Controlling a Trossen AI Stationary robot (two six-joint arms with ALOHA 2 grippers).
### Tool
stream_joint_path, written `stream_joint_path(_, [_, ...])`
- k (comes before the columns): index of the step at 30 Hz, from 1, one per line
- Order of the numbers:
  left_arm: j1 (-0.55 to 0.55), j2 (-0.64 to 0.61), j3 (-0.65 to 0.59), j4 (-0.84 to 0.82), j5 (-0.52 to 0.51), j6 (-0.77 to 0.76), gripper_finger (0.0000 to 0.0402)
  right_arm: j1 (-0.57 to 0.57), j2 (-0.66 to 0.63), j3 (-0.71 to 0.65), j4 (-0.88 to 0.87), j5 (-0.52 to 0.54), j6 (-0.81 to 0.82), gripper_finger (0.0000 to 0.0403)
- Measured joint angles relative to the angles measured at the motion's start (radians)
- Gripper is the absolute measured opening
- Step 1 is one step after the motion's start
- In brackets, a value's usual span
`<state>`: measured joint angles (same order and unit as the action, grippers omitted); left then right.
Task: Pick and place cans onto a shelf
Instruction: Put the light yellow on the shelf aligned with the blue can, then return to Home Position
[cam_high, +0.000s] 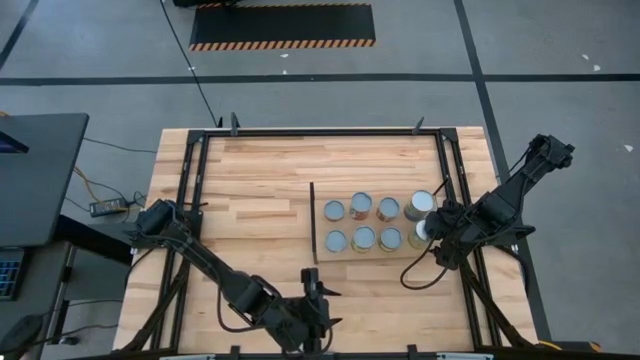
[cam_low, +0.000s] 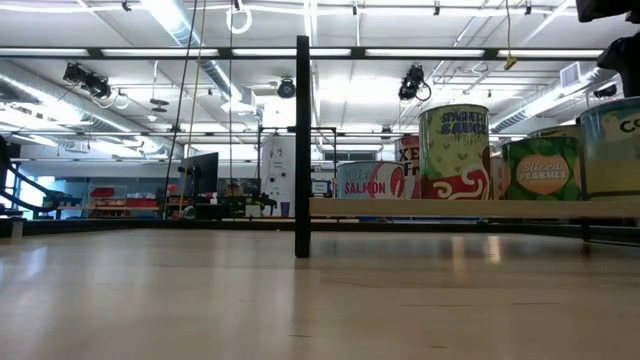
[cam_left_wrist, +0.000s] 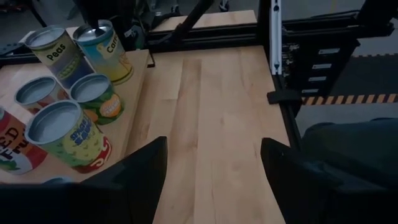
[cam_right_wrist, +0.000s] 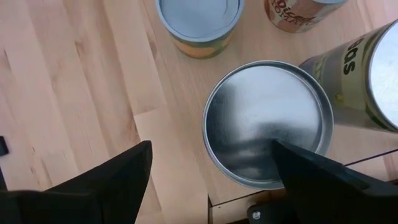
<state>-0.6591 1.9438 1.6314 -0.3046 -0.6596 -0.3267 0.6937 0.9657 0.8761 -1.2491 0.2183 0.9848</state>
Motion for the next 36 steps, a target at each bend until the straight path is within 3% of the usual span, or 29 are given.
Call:
stream_joint_path(12, [0.001,-0.004,0.0,0.074,-0.002,0.093,0.0263,0.0,0.002,0.036,-0.02,-0.015,0.001,0.0345])
stream_joint_path(16, [0.001,-0.057,-0.001,0.089,-0.024,0.2,0.0263,0.0,0.002,0.097,-0.049,0.021,-0.037,0.0345])
stream_joint_path(19, [0.008,-0.114,0.0,0.082,-0.008,0.298,0.0262,0.0,0.001,0.136,-0.031,0.112,-0.117,0.0345])
stream_joint_path(24, [0.098,-0.119,-0.003,0.086,0.202,0.381,0.0234,-0.018,-0.004,0.125,0.189,0.366,-0.314,0.0345])
stream_joint_path(29, [0.185,-0.085,-0.005,0.085,0.23,0.4,0.0182,-0.063,-0.003,0.091,0.489,0.271,-0.588,0.0345])
stream_joint_path(32, [0.192,-0.085,-0.005,0.152,0.282,0.477,0.0149,-0.09,-0.004,0.07,0.61,0.198,-0.693,0.0345])
stream_joint_path(36, [0.181,-0.085,-0.004,0.223,0.323,0.55,0.0106,-0.114,-0.016,-0.014,0.793,0.176,-0.815,0.0345])
